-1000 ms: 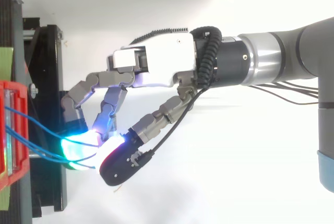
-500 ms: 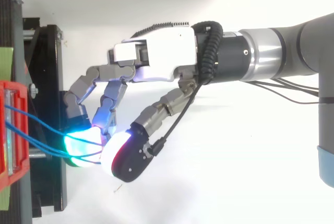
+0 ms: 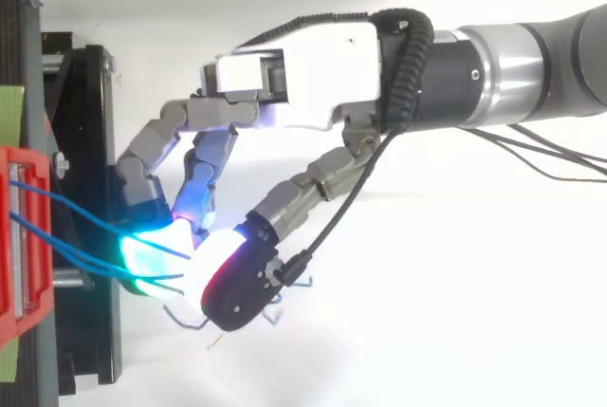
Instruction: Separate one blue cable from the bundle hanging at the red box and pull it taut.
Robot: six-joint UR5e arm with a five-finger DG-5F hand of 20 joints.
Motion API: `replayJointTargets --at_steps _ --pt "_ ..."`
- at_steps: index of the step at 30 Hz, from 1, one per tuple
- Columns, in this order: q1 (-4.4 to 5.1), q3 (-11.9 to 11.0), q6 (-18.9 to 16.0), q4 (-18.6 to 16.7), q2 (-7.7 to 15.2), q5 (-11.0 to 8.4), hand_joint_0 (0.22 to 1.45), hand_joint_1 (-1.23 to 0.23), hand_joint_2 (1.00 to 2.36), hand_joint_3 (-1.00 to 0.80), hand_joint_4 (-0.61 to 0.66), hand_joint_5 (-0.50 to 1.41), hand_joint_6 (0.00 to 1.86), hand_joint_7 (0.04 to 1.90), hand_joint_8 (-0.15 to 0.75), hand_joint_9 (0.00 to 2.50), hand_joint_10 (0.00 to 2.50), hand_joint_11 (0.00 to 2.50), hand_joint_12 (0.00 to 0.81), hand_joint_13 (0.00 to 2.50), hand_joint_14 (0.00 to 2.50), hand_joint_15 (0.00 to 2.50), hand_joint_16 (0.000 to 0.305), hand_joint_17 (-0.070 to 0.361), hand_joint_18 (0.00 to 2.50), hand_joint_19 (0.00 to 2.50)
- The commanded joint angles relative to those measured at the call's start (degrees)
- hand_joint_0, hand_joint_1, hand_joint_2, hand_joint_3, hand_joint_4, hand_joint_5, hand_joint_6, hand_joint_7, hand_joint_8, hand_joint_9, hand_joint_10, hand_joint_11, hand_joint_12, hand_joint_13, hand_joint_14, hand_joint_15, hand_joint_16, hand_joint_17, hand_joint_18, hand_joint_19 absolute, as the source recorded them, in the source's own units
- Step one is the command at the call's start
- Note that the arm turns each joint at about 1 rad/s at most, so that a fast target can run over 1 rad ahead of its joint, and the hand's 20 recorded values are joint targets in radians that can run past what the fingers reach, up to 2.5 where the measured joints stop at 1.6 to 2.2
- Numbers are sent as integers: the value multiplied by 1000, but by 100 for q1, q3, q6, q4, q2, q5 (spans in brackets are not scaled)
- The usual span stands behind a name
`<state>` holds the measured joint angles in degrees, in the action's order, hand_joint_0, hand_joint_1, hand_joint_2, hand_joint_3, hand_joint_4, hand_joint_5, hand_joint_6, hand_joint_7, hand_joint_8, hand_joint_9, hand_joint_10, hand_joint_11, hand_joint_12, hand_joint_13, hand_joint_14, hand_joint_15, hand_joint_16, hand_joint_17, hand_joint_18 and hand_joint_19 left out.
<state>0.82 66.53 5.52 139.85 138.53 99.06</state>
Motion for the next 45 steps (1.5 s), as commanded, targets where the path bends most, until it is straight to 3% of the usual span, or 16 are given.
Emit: replayJointTargets --at_steps 1,9,15,23,30,34,35,38,45 --pt "24 0 81 69 -19 8 671 -810 1014 -271 135 -197 880 967 385 1012 15 919 402 1021 20 560 44 99 945 599" --pt "50 35 292 104 -19 8 749 -885 1011 -347 159 -208 895 906 379 980 15 964 398 1007 18 561 44 98 932 583" --pt "85 255 239 78 -19 -53 776 -908 1009 -383 162 -208 895 913 379 979 15 984 394 1004 18 566 43 98 923 584" --pt "103 273 63 113 -19 -106 557 -670 1000 -500 191 -183 855 943 390 1039 15 919 405 1028 18 569 45 101 949 615" --pt "112 273 -78 148 -19 -132 461 -661 1000 -500 156 -149 829 985 414 1135 14 914 425 1076 19 561 50 114 1013 584" --pt "112 281 -183 148 -10 -141 557 -764 1000 -500 111 -145 820 1050 384 1138 17 943 397 1055 20 580 44 98 957 636" --pt "112 290 -201 148 -10 -141 626 -770 1000 -500 59 -147 820 1067 372 1146 17 943 388 1058 20 581 42 94 950 636" --pt "112 290 -201 139 -10 -141 656 -806 1003 -450 -43 -158 840 1063 361 1143 17 928 381 1063 19 582 42 94 953 643" --pt "112 290 -201 122 -1 -141 652 -787 1013 -308 78 -178 800 967 359 1081 16 893 390 1055 19 580 43 97 954 648"
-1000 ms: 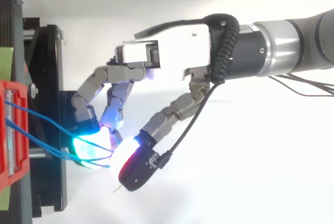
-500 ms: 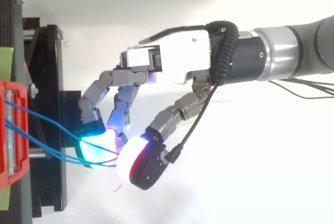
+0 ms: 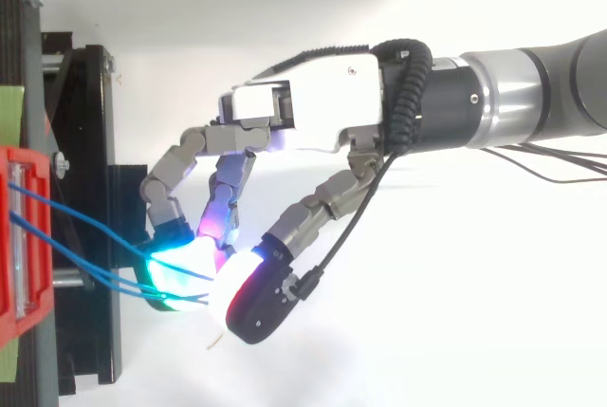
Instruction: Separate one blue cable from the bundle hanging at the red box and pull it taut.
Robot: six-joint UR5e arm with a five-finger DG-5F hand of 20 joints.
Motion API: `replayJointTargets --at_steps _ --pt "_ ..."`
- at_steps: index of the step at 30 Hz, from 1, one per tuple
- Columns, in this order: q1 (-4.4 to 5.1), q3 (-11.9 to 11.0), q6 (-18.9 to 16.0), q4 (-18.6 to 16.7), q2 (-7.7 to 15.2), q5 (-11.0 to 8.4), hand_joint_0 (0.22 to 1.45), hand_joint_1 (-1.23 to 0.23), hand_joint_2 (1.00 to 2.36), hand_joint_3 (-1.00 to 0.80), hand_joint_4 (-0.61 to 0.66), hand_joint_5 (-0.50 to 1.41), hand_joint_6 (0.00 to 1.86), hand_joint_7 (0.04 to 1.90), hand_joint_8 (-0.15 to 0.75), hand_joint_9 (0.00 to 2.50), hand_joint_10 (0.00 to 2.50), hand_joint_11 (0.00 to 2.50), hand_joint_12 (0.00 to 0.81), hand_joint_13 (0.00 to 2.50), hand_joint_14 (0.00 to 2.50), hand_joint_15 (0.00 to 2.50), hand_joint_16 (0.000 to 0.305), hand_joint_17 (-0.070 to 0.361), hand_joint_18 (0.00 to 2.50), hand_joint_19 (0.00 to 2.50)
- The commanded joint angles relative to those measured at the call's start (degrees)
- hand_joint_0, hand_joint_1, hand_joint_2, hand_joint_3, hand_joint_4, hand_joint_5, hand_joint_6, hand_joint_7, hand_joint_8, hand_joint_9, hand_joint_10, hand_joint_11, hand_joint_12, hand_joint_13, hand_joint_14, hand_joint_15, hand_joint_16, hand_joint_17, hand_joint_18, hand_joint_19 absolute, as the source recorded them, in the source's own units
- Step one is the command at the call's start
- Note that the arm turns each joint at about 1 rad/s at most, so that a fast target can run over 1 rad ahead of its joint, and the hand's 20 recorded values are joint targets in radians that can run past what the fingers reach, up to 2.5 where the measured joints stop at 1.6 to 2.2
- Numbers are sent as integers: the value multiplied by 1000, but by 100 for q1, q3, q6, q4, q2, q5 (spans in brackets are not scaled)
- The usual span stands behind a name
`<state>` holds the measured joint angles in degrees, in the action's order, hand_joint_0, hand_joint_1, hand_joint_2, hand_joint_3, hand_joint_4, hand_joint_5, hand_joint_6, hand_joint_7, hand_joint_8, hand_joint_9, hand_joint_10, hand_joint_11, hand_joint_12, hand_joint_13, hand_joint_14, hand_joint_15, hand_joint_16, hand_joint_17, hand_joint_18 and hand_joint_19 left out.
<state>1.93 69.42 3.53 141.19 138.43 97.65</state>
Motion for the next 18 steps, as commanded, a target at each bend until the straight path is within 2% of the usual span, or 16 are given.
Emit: replayJointTargets --at_steps 1,9,12,13,17,18 --pt "0 1 -1 -4 8 0 657 -781 1012 -315 90 -175 782 971 360 1077 16 893 392 1055 18 577 43 97 955 637" --pt "0 36 -1 -21 8 -9 781 -878 1010 -357 120 -198 820 918 349 1014 16 915 388 1035 21 576 43 97 935 616" --pt "0 45 -1 -21 8 -9 815 -906 1004 -446 142 -204 844 908 348 1000 16 911 382 1018 19 579 43 96 919 620" --pt "0 45 -1 -21 8 -9 808 -908 1000 -500 143 -203 847 903 346 997 16 924 380 1018 21 577 43 97 926 616" --pt "0 45 -1 -21 8 -9 748 -895 1000 -500 151 -200 861 899 351 1009 15 927 379 1024 21 581 43 96 945 592" --pt "0 45 -1 -21 8 -9 692 -890 1000 -500 152 -197 865 904 356 1021 16 927 381 1028 19 576 43 96 943 609"
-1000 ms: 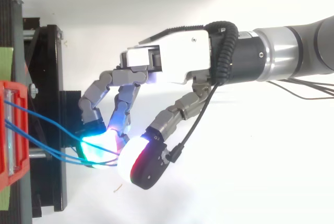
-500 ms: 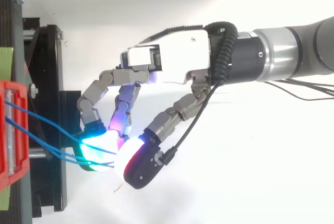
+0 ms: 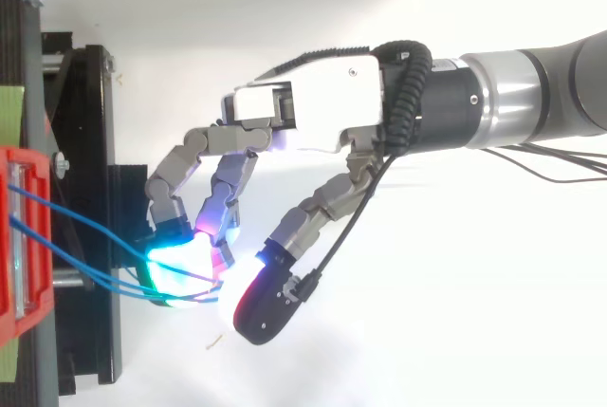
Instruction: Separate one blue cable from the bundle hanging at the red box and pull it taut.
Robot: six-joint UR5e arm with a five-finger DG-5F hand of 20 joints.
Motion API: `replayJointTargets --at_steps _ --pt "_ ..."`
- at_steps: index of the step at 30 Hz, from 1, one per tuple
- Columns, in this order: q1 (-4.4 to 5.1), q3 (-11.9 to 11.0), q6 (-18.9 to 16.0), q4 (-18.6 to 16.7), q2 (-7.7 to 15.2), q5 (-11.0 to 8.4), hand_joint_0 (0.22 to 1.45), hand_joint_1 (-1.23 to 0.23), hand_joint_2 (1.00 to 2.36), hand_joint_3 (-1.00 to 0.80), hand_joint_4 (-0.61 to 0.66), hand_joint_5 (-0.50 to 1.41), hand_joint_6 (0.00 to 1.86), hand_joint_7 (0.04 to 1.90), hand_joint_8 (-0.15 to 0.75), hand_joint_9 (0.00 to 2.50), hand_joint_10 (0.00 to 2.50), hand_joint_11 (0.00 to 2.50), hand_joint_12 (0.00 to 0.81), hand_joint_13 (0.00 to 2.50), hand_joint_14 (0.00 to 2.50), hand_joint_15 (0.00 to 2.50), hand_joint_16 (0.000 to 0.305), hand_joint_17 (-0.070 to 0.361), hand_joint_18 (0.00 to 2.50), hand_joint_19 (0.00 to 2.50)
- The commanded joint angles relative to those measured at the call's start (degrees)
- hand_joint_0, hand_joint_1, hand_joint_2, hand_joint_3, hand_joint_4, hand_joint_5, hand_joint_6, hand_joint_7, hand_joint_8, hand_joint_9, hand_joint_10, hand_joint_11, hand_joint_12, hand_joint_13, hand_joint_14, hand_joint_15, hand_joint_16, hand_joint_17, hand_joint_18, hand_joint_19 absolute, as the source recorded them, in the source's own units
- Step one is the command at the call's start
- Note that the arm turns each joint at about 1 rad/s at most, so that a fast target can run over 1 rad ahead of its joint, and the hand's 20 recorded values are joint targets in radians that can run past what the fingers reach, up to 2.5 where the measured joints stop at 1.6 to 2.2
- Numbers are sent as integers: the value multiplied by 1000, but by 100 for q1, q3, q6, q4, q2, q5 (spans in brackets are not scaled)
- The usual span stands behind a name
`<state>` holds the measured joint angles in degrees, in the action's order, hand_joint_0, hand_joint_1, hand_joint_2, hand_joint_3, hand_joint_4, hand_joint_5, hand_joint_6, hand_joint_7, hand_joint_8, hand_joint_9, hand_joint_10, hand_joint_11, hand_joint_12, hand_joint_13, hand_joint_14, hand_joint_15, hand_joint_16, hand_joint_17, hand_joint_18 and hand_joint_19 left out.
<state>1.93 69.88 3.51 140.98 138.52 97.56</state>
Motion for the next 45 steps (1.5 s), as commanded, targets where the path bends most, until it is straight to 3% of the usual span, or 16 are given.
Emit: replayJointTargets --at_steps 1,6,10,12,19,25,32,36,45 --pt "0 0 0 -1 0 0 667 -878 1000 -500 158 -194 865 910 364 1035 16 933 382 1034 19 580 42 96 943 617" --pt "0 0 0 -1 0 0 552 -767 1000 -500 171 -177 850 918 380 1072 16 910 396 1059 19 586 45 100 984 632" --pt "9 9 0 8 0 0 584 -622 1000 -500 159 -155 822 982 384 1105 14 894 397 1081 20 585 44 98 986 648" --pt "0 0 0 -1 0 0 624 -616 1000 -500 141 -150 824 1004 381 1110 16 869 391 1087 19 587 43 97 984 661" --pt "0 9 0 -1 0 0 634 -794 1015 -209 115 -180 871 982 390 1020 16 847 407 1066 18 577 47 105 1006 640" --pt "0 9 0 17 0 0 666 -836 1010 13 146 -194 896 948 405 1005 11 839 432 1073 17 559 52 117 1053 595" --pt "9 0 -35 35 0 0 687 -845 1017 -44 158 -206 893 951 381 953 16 848 410 1039 18 570 48 108 999 615" --pt "0 9 -44 35 0 -9 717 -864 1010 52 198 -212 897 924 383 909 14 855 413 1015 17 572 50 111 993 619" --pt "0 9 -123 35 0 -27 689 -885 1016 -185 194 -221 889 941 363 846 16 858 399 962 19 573 47 105 947 630"
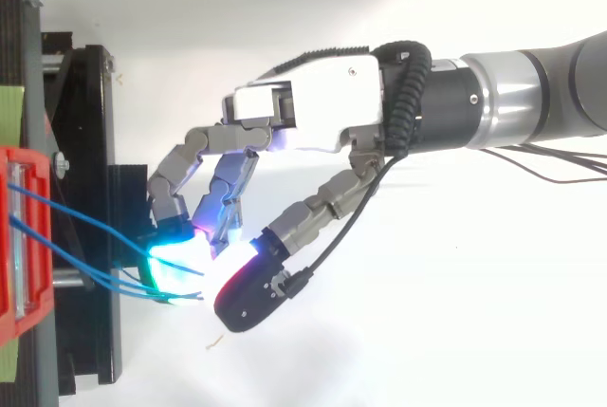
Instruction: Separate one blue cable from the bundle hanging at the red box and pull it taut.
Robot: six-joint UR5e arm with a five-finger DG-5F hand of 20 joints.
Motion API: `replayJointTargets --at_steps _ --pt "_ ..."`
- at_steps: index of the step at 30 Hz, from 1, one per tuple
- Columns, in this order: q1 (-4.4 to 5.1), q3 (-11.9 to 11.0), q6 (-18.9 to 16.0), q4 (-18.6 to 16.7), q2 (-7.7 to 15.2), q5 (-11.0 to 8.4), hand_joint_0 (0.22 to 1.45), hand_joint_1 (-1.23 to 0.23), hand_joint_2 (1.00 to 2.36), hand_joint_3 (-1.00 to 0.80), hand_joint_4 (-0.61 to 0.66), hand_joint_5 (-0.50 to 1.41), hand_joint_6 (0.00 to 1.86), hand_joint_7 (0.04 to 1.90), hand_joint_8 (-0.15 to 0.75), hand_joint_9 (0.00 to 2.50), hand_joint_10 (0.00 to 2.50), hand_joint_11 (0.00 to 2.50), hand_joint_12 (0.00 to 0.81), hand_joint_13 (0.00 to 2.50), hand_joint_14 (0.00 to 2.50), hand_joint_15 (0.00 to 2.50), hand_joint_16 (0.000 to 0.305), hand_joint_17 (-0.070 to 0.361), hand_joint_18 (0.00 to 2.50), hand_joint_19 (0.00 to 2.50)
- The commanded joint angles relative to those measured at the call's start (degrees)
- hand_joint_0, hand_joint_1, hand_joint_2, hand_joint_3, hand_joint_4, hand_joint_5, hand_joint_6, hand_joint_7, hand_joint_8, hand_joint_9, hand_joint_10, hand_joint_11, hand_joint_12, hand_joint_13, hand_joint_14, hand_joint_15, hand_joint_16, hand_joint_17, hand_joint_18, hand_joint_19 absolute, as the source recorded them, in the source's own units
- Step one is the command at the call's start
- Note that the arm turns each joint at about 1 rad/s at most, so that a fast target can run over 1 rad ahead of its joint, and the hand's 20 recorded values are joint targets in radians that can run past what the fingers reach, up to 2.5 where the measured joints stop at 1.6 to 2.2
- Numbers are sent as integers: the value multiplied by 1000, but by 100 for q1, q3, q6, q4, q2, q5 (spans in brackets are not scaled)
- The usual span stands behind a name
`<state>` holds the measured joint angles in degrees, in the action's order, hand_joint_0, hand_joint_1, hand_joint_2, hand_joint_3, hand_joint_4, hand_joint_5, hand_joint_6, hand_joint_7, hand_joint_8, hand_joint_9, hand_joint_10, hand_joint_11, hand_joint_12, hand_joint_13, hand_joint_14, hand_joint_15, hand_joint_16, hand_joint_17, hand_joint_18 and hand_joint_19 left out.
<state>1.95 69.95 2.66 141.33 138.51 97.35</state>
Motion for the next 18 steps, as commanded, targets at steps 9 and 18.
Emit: replayJointTargets --at_steps 9,18 --pt "-2 1 -134 0 0 -15 712 -925 1019 -155 229 -232 891 934 365 767 16 893 405 891 18 570 48 108 914 597" --pt "-2 1 -196 0 0 -15 735 -956 1000 -500 228 -227 886 916 367 766 15 906 397 857 20 567 47 107 904 583"
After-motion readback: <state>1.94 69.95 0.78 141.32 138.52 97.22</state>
